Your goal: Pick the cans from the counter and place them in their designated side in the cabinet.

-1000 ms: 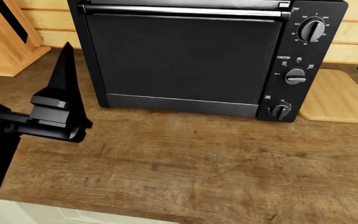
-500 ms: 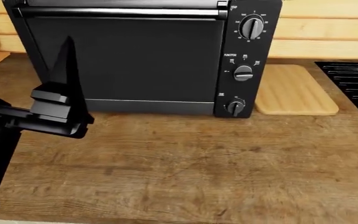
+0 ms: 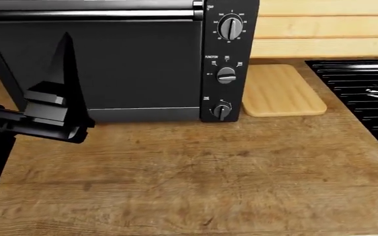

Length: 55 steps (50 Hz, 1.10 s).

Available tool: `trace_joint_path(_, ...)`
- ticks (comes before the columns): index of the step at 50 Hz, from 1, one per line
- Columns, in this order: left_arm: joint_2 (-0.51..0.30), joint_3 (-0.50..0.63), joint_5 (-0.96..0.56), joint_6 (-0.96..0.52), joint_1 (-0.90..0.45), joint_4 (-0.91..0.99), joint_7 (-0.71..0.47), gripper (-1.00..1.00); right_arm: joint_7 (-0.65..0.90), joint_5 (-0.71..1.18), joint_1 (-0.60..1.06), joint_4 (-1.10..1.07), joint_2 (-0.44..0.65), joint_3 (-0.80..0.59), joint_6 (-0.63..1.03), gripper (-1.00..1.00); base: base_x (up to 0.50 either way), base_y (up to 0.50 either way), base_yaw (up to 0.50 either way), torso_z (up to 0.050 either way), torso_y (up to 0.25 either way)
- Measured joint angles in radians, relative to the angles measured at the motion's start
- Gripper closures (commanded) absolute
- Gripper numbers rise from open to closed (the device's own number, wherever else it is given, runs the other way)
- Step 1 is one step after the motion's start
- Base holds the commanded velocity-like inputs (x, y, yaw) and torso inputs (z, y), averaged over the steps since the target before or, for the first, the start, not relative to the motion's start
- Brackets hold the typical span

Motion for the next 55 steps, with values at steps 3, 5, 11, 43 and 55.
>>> trace_joint_path(3, -0.006, -0.005, -0.006, 0.003, -0.002, 0.0, -0.001, -1.0, -0.006, -0.001, 0.005, 0.003, -0.003, -0.002, -0.004, 1.0, 0.09, -0.19, 0.0, 0.0, 0.0)
trace_joint_path(5, -0.01, -0.008, -0.011, 0.005, -0.005, 0.001, -0.002, -1.0, -0.01, -0.004, 0.009, 0.006, -0.004, -0.004, -0.006, 1.0, 0.09, -0.19, 0.0, 0.0, 0.0)
trace_joint_path(11, -0.021, -0.014, -0.032, 0.005, -0.022, 0.003, -0.008, -1.0, -0.021, -0.018, 0.034, 0.022, -0.006, -0.01, -0.007, 1.0, 0.09, -0.14, 0.0, 0.0, 0.002)
trace_joint_path(43, -0.054, -0.032, -0.072, 0.019, -0.045, 0.01, -0.021, -1.0, -0.047, -0.049, 0.072, 0.03, -0.001, -0.026, -0.01, 1.0, 0.23, -0.07, -0.1, 0.0, 0.001)
trace_joint_path(55, -0.058, -0.037, -0.052, 0.033, -0.019, 0.003, -0.01, -1.0, -0.067, -0.047, 0.078, 0.034, -0.009, -0.041, -0.016, 1.0, 0.14, -0.01, 0.23, 0.0, 0.003)
